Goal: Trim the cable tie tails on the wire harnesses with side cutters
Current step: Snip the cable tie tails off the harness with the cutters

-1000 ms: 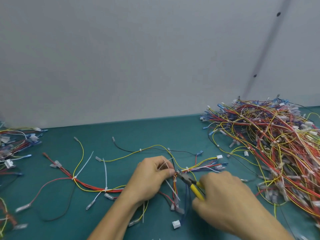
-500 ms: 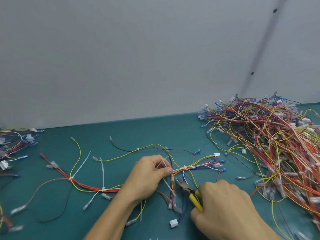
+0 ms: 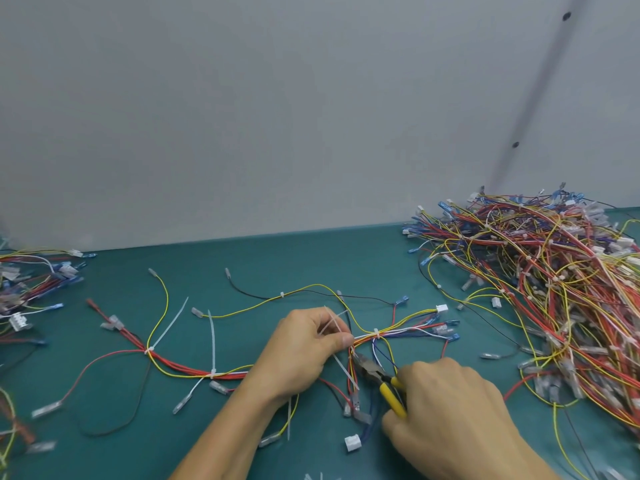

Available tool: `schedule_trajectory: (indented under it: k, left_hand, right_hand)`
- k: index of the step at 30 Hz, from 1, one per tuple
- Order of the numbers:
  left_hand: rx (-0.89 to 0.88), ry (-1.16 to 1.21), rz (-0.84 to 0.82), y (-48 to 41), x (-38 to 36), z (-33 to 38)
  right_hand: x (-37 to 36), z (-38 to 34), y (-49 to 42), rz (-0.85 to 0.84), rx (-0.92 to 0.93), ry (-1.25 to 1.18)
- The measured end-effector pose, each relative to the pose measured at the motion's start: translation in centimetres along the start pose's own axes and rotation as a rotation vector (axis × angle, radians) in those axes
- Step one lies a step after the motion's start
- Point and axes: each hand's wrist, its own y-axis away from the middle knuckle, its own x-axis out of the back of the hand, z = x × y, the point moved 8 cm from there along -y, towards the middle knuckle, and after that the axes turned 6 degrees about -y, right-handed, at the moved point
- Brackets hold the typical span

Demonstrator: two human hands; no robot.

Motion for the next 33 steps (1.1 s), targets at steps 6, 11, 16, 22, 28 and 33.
schedule_trajectory:
  k: [6,11,16,22,28,33]
  left_hand:
    - [0.018,0.012,-0.006,0.0,-0.1,0.0]
    - [0.026,0.038,-0.011,0.1,-0.1,-0.1]
    - [0.033,0.062,-0.019,0.1,-0.2,0.0]
    - [0.033,0.058,-0.013,0.3,-0.1,0.1]
    - [0.040,0.041,-0.006,0.3,-0.1,0.1]
    - [0.041,0.037,0.000,0.3,0.0,0.1]
  right_hand:
    - [-0.2,0.0,0.1,0.005,-0.003,0.004]
    - [-0.4,-0.3,0.0,-0.017,-0.002,0.020]
    - [-0.3,-0.4,-0.2,-0.008,0.020,0.019]
    - [-0.5,-0.8,-0.2,-0.017,0.043,0.027]
    - [-1.2,-0.8,-0.4,-0.008,0.056,0.052]
    - [-1.4,-0.7,-0.6,0.006,0.056,0.069]
